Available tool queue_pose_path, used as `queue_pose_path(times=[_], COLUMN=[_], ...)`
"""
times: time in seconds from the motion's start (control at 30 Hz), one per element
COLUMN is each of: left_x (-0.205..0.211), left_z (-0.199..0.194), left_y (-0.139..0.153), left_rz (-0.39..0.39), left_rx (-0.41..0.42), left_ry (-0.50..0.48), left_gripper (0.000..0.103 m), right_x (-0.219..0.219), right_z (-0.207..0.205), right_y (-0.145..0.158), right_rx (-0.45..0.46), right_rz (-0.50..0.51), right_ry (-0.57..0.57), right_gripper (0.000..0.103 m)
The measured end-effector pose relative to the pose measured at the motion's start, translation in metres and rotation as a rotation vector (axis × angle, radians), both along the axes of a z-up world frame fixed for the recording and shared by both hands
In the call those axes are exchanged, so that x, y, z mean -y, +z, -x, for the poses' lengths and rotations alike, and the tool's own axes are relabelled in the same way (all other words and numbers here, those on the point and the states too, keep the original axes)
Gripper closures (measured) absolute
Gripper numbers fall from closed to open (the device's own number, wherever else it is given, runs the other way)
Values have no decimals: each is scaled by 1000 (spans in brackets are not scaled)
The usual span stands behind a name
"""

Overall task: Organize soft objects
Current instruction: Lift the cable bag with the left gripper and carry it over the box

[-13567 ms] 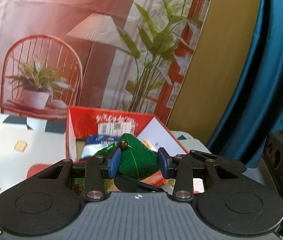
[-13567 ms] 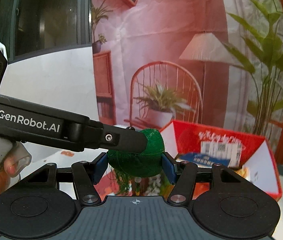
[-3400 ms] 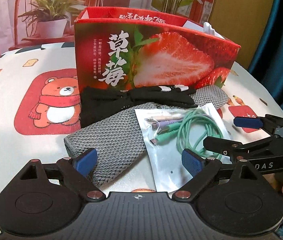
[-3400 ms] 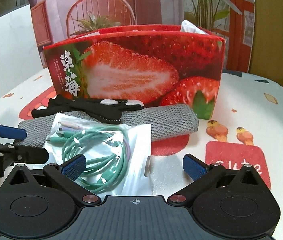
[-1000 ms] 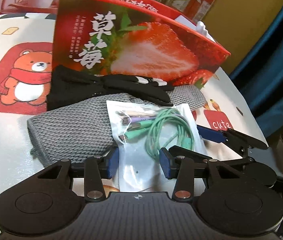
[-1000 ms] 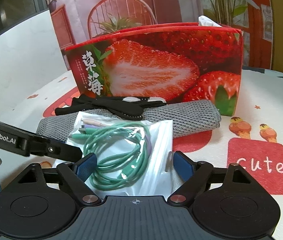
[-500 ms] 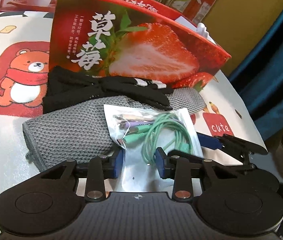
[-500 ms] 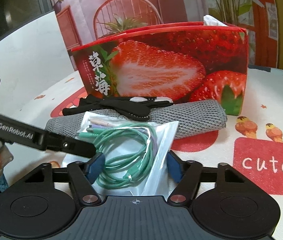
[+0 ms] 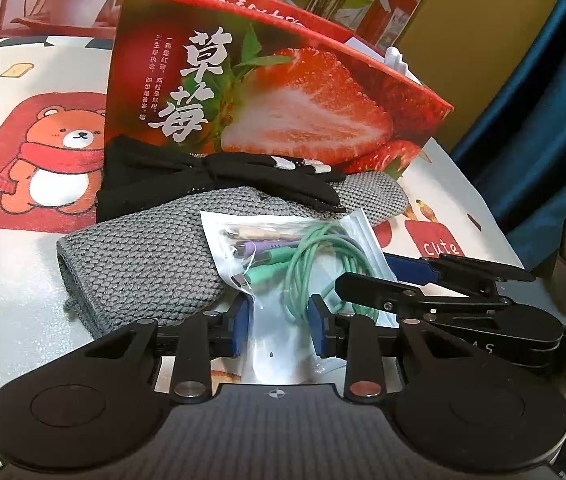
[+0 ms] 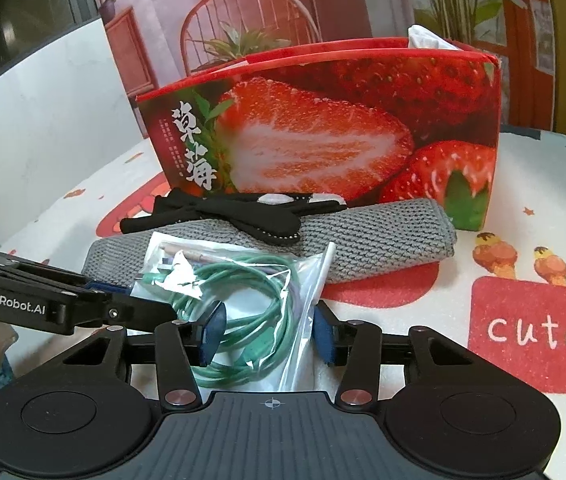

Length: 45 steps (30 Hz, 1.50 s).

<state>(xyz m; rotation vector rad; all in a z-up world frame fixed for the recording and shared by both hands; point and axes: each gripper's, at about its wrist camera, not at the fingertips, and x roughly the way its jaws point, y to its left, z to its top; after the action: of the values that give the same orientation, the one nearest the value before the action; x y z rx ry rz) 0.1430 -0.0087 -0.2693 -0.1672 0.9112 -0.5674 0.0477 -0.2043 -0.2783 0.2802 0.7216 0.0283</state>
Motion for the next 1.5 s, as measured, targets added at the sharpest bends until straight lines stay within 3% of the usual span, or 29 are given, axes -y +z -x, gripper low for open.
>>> queue_pose_path(times=[0.1,0.17,0.3,0.73,1.0,1.5], left_x=[1,0,-5,-12,-6,2], left_z=[6,10,14,10,-7,-47], left_y=[4,9,23,75,105,136], left_rz=[1,8,39,93,92,101], left_rx=[8,28,67,180,248,308], left_ry=[-3,-13,-7,-4,-5,9], left_gripper=[73,73,73,73,73,73], right_x=[-2,-1,2,14,21,41], right_z=[-3,-2,4,6,-6,-48], right_y=[2,6,15,60,92,134], right_rx=[-12,-4,41,155,208,271], right_rz=[0,1,-14,-57,-34,16], right_ry=[-1,-22,-47,-61,-46,-34], right_gripper=[66,80,88,88,88,87])
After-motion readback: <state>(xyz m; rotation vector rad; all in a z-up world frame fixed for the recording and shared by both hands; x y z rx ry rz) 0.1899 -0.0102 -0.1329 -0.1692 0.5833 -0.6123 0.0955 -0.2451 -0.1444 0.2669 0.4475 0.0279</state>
